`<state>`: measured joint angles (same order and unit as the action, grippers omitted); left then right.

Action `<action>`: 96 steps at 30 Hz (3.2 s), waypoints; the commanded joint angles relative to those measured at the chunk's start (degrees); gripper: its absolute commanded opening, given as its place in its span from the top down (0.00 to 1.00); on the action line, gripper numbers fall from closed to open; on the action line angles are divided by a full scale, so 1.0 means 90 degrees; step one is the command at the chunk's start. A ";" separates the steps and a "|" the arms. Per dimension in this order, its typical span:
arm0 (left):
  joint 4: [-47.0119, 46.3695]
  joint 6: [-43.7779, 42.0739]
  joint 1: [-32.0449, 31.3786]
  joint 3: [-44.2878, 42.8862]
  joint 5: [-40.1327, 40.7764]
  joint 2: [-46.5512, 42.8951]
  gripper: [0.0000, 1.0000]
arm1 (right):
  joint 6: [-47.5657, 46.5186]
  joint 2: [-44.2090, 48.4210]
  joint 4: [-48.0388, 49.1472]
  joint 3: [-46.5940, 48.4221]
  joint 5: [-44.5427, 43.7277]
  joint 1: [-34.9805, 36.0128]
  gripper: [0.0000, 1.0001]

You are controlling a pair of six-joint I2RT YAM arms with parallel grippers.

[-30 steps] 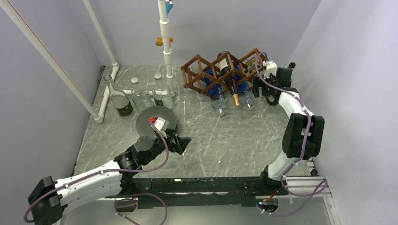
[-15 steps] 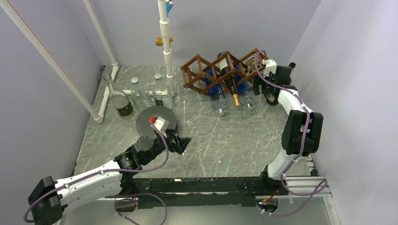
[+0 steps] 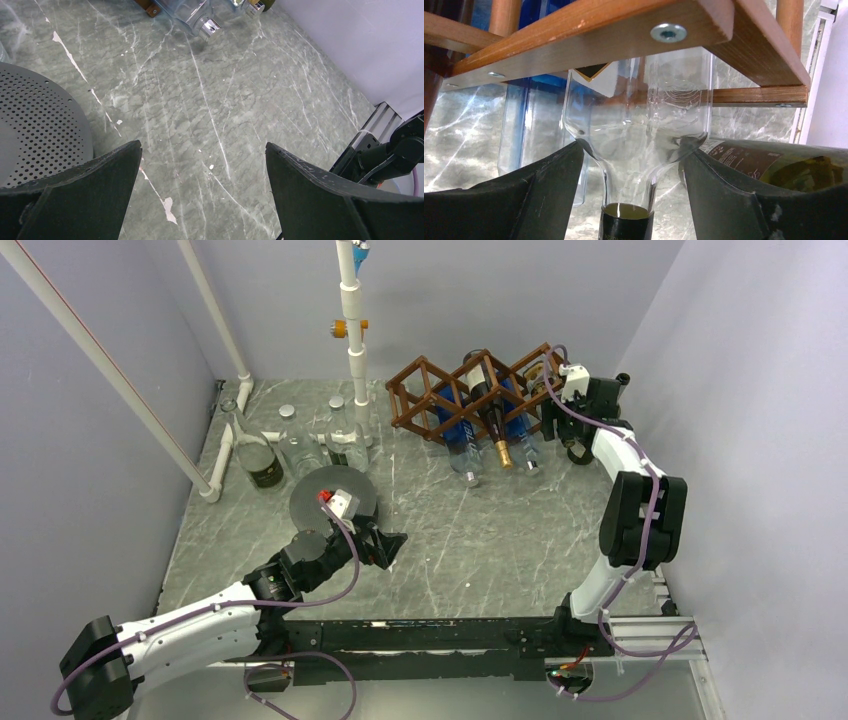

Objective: Take the wine bottle off the wine rack
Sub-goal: Pick up the wine bottle from the wine rack.

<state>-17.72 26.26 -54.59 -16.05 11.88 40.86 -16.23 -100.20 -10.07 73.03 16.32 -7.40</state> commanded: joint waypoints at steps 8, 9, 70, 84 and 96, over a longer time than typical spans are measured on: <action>-0.0170 0.0089 0.0030 -0.0011 -0.0034 -0.0038 0.01 | 0.0179 -0.0237 0.0096 0.0430 -0.0149 0.0099 0.26; -0.0179 0.0090 0.0030 0.0001 -0.0040 -0.0039 0.00 | 0.0189 -0.0246 0.0085 0.0430 -0.0173 0.0097 0.26; -0.0104 0.0129 0.0035 0.0024 -0.0005 -0.0170 0.00 | 0.0291 -0.0003 -0.0532 0.0420 -0.0504 0.0087 0.34; -0.0073 0.0148 0.0039 0.0079 0.0025 -0.0298 0.01 | 0.0327 0.0155 -0.0723 0.0376 -0.0378 0.0027 0.90; -0.0045 0.0178 0.0033 0.0114 0.0021 -0.0382 0.00 | 0.0358 0.0963 -0.0757 -0.0097 -0.0161 -0.0003 1.00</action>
<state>-17.28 26.92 -54.54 -15.18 11.90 38.33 -13.69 -97.34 -17.69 73.03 12.51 -7.22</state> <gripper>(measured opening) 0.995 0.378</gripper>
